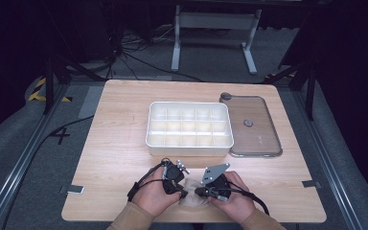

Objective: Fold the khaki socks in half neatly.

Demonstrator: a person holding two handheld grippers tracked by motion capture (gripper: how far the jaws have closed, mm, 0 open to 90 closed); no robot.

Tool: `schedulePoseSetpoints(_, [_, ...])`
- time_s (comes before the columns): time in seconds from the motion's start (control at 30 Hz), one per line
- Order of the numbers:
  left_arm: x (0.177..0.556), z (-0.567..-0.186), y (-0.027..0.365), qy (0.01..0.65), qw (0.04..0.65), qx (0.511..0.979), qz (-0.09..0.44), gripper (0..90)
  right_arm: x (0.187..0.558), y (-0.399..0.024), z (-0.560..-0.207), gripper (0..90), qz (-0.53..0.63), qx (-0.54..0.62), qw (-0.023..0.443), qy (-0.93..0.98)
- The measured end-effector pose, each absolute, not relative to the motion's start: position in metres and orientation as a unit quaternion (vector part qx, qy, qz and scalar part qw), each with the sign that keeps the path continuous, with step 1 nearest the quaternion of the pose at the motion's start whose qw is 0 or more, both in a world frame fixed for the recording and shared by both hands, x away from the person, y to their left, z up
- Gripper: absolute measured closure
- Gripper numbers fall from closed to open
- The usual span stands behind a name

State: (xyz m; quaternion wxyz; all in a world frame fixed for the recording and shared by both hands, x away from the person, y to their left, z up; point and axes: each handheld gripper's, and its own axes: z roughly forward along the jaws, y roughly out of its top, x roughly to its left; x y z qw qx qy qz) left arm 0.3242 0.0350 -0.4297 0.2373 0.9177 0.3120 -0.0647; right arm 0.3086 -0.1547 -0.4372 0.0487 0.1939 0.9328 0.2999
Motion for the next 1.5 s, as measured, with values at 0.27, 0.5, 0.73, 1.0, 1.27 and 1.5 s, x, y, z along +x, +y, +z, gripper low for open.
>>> schedulePoseSetpoints(0.27, [0.326,-0.434,0.035,0.315,0.236,0.916,-0.074,71.6,0.311,-0.156,-0.444,89.8,0.306,0.2,0.053,0.929])
schedulePoseSetpoints(0.5, [0.326,-0.436,0.036,0.318,0.234,0.914,-0.09,75.7,0.313,-0.157,-0.445,89.8,0.315,0.201,0.055,0.926])
schedulePoseSetpoints(0.73, [0.326,-0.434,0.036,0.318,0.242,0.913,-0.086,83.2,0.313,-0.158,-0.445,89.2,0.318,0.202,0.057,0.924])
schedulePoseSetpoints(1.0, [0.326,-0.43,0.037,0.32,0.251,0.91,-0.085,84.0,0.312,-0.163,-0.438,87.8,0.324,0.208,0.057,0.921])
schedulePoseSetpoints(1.27, [0.326,-0.427,0.04,0.322,0.261,0.906,-0.084,86.2,0.312,-0.169,-0.431,88.7,0.322,0.214,0.053,0.921])
schedulePoseSetpoints(1.5, [0.326,-0.425,0.038,0.316,0.268,0.906,-0.082,87.2,0.311,-0.164,-0.439,89.4,0.304,0.207,0.046,0.929])
